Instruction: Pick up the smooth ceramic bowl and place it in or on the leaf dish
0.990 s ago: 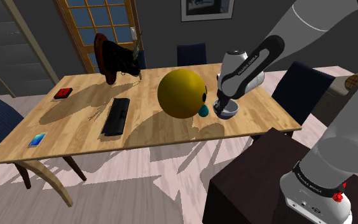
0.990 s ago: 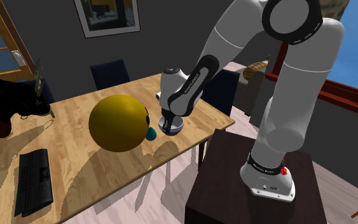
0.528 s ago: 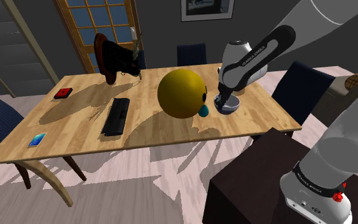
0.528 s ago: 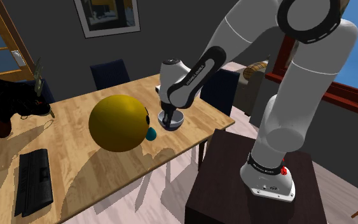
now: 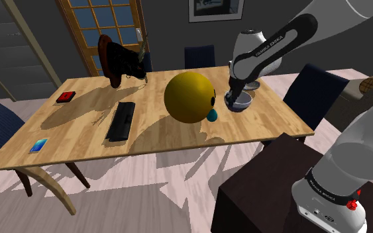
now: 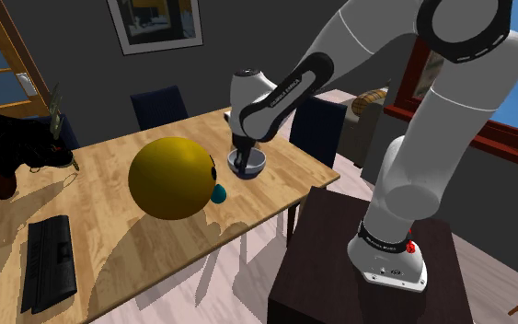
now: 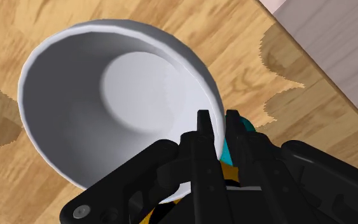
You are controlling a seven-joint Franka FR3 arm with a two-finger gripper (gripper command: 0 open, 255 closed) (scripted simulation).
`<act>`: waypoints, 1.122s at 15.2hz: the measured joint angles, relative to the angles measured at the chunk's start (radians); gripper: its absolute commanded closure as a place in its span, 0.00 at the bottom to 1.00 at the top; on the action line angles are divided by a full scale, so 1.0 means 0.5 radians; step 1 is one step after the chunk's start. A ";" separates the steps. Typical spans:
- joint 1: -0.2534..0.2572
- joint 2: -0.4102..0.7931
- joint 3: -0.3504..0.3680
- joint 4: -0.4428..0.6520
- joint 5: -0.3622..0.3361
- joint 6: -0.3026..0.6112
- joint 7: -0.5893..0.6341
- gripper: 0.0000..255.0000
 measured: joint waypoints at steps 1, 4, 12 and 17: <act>-0.021 0.033 -0.032 0.039 0.007 -0.005 -0.056 1.00; -0.072 0.138 -0.107 0.182 0.037 -0.041 -0.207 1.00; -0.231 0.478 -0.262 0.649 0.178 -0.169 -0.621 1.00; -0.352 0.743 -0.308 1.046 0.281 -0.313 -0.843 1.00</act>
